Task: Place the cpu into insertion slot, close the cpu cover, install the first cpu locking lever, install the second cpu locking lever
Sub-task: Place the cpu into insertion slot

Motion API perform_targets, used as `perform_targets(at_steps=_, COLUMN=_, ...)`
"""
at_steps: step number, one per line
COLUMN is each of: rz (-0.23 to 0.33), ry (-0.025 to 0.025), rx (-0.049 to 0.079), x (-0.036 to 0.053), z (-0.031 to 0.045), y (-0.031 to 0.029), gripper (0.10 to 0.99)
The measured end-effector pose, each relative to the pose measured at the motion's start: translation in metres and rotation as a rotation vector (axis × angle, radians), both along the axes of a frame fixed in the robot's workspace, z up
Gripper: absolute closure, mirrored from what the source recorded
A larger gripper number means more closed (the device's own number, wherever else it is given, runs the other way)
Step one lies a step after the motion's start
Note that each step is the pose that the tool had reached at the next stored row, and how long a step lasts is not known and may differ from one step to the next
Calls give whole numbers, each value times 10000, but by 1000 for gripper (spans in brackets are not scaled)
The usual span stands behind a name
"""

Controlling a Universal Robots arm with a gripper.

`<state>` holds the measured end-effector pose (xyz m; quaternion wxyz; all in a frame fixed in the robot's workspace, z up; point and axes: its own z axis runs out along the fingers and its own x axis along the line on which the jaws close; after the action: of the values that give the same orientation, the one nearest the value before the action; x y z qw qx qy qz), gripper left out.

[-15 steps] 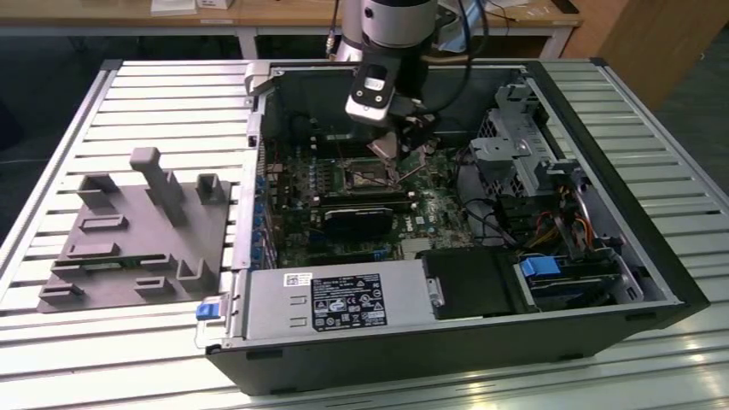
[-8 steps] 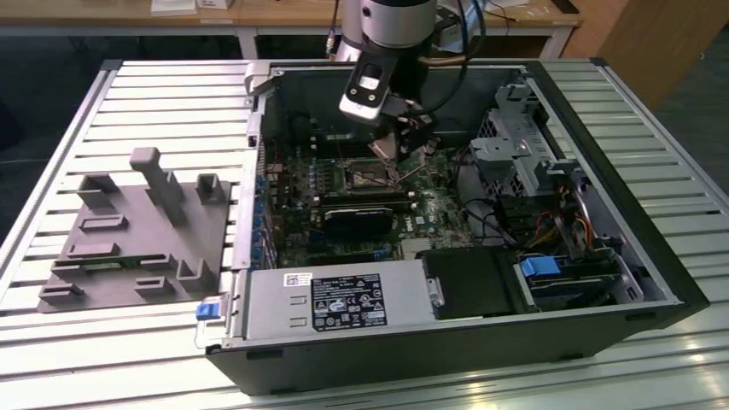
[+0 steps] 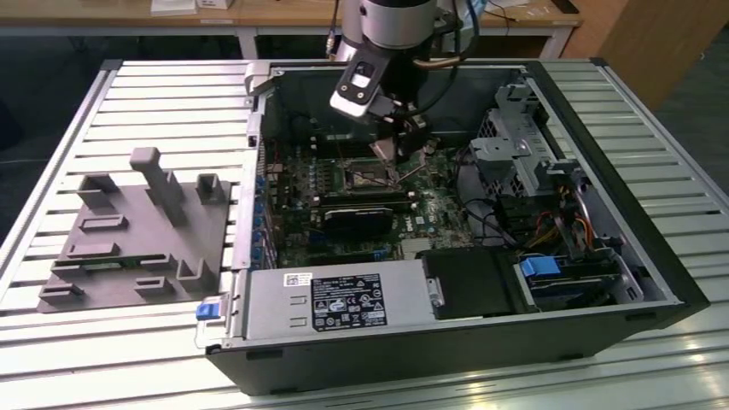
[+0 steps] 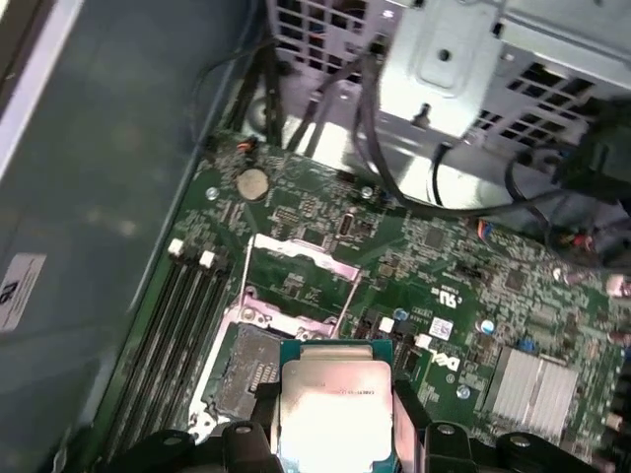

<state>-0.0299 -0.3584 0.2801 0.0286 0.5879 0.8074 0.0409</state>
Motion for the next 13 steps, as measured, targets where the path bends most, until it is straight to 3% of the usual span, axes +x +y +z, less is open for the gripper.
perform_targets(at_steps=13, rz=-2277, ry=-1, rx=1, x=-1, z=-72, y=0, gripper=549)
